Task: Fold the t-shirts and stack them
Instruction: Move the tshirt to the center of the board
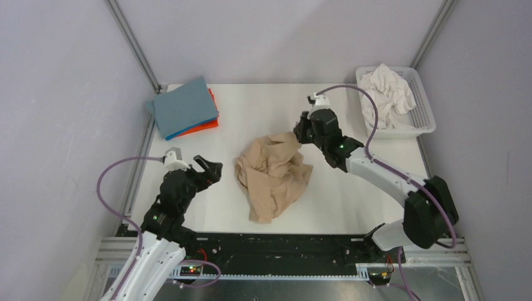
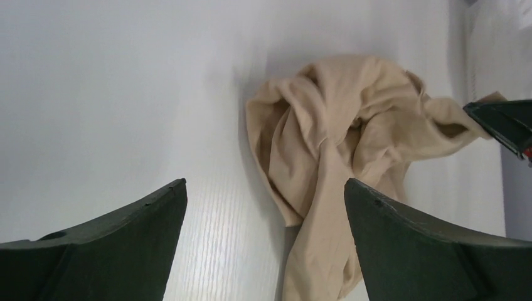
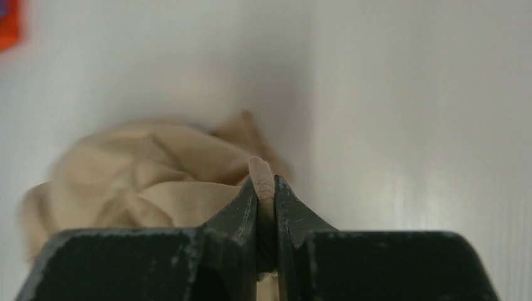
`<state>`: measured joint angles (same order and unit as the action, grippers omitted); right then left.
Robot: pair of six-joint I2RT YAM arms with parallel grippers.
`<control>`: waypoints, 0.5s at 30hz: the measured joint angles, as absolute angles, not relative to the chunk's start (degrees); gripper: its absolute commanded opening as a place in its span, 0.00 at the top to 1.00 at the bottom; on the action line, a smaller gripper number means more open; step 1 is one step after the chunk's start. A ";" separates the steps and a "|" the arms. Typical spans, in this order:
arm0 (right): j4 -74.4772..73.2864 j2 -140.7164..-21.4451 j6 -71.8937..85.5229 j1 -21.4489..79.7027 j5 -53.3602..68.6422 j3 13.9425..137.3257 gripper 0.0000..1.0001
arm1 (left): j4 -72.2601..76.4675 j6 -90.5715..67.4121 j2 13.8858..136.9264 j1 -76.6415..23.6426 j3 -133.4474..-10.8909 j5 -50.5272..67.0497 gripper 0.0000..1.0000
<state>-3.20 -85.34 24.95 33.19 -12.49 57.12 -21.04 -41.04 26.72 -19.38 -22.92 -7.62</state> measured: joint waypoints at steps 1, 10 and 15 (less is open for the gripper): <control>-4.03 -86.67 26.41 32.16 -13.45 56.18 0.95 | -21.12 -41.15 28.58 -19.59 -22.90 -6.68 0.02; -11.81 -83.00 33.12 28.05 -19.46 51.20 0.20 | -20.62 -41.78 40.16 -36.62 -22.44 -3.92 0.02; -15.25 -70.39 31.88 28.05 -20.10 49.30 0.10 | -20.21 -44.25 45.60 -49.50 -22.41 -5.91 0.02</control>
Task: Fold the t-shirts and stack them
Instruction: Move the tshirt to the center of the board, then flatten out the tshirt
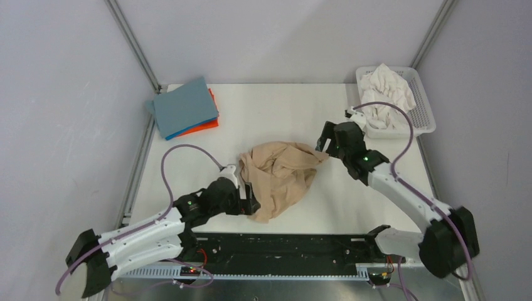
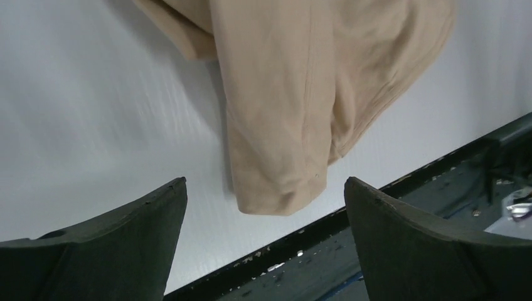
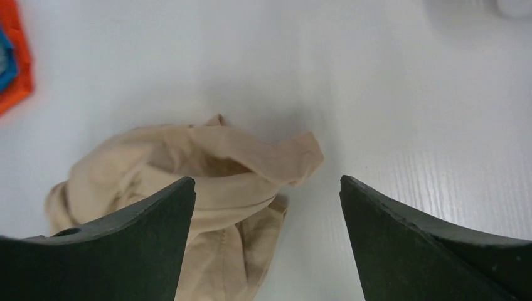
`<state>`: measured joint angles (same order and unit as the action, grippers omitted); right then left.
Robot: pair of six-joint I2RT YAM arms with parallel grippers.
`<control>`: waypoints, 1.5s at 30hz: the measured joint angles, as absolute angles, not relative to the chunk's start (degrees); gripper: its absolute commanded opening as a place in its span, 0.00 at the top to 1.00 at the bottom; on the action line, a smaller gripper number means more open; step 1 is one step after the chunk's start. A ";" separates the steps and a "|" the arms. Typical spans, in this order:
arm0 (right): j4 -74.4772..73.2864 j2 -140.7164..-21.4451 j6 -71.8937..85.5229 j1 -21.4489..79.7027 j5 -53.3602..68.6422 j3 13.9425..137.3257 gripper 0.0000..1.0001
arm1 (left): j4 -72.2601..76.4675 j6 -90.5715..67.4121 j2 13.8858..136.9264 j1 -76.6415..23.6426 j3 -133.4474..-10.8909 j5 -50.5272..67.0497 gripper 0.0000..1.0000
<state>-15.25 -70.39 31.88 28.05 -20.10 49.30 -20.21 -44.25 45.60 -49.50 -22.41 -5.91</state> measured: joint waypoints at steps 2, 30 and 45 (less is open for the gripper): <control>-15.25 -65.34 30.41 28.14 -18.90 48.21 0.09 | -20.18 -45.69 47.88 -53.04 -22.39 -7.40 0.02; -5.63 -88.25 5.32 41.91 -10.50 55.79 0.19 | -13.80 -54.17 55.07 -60.66 -21.96 -20.10 1.00; -7.07 -95.83 12.62 41.80 -21.28 58.00 0.97 | -17.34 -54.02 47.13 -55.44 -19.94 -22.76 1.00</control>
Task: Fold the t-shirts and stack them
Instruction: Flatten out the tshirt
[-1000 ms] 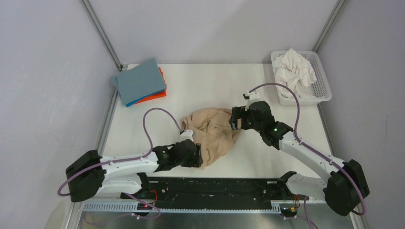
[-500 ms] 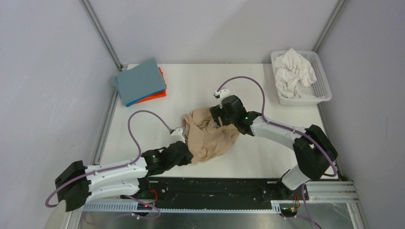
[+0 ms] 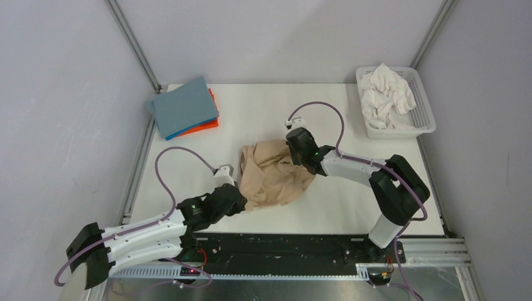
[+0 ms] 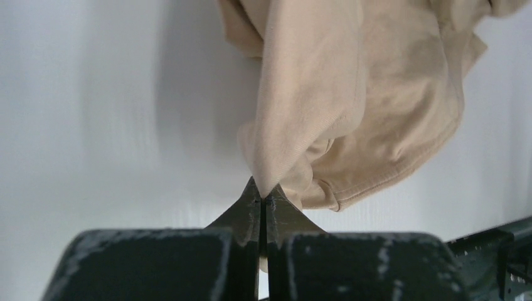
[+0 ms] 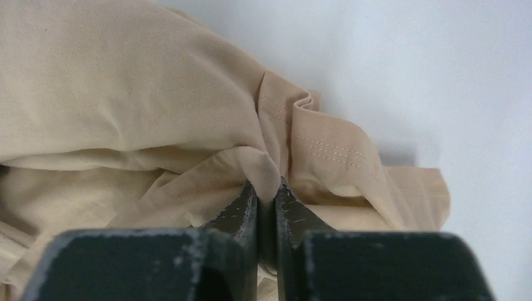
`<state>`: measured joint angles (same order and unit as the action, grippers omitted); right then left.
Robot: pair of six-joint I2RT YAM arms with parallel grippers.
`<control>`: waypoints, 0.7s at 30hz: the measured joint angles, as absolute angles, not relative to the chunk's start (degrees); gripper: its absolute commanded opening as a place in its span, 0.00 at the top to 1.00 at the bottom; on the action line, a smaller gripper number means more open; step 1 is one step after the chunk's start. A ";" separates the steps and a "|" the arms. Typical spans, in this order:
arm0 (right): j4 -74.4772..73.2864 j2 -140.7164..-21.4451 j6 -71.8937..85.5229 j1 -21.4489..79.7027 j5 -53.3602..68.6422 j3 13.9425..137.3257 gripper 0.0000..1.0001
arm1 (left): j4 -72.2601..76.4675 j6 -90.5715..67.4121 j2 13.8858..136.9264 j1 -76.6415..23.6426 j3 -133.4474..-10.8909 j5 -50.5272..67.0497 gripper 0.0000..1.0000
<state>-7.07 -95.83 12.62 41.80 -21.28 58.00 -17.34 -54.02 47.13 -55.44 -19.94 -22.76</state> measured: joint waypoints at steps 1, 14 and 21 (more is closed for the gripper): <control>-8.38 -95.02 13.63 41.80 -22.00 58.00 0.97 | -17.82 -53.87 46.65 -54.63 -19.94 -22.96 1.00; -23.22 -58.06 22.61 26.13 -19.68 48.31 1.00 | -24.58 -45.80 29.56 -39.79 -26.37 -28.38 1.00; -24.93 -50.35 22.00 15.86 -2.59 42.94 1.00 | -24.67 -42.11 36.64 -32.88 -33.43 -27.66 1.00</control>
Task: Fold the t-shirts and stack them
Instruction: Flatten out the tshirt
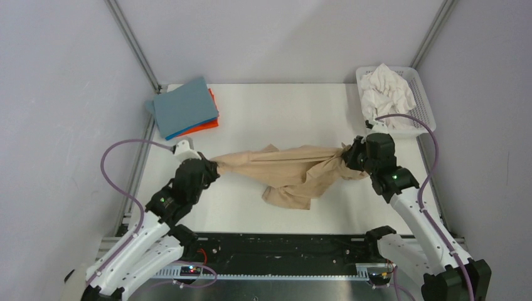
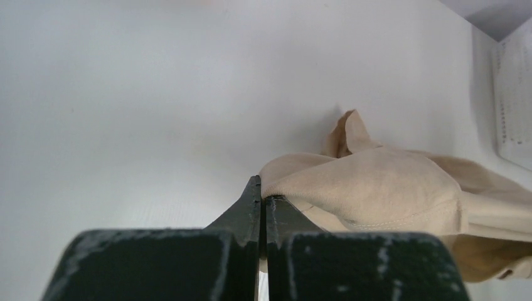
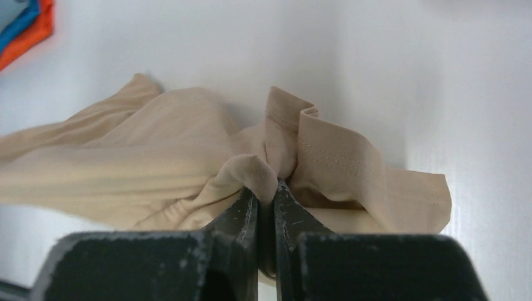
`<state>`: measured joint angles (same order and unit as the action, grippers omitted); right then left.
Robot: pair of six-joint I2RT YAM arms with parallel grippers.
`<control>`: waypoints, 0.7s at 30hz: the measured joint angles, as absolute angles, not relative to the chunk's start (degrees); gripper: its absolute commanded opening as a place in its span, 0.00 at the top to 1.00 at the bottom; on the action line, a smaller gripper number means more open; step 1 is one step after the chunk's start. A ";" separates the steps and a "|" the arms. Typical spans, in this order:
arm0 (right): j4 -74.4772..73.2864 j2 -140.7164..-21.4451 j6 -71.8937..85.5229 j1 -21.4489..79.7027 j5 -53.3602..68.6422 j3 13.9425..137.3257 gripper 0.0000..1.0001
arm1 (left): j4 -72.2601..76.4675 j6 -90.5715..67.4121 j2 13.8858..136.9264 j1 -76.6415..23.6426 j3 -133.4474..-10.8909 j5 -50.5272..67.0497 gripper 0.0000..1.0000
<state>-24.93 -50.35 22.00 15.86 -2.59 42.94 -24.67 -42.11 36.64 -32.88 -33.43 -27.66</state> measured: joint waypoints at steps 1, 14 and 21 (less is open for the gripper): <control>-24.58 -50.39 21.76 15.29 -0.43 42.96 1.00 | -24.64 -41.54 38.09 -32.29 -34.96 -27.64 1.00; -22.76 -74.96 16.93 10.31 6.52 92.99 1.00 | -19.88 -28.91 71.70 -16.32 -93.62 -9.56 1.00; -22.33 -77.38 14.85 9.28 8.49 110.17 1.00 | -20.25 -27.33 76.03 -11.40 -109.36 1.02 1.00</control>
<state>-22.33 -77.38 14.85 9.28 8.49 110.17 -20.25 -27.33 76.03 -11.40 -109.36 1.02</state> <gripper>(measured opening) 0.095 0.011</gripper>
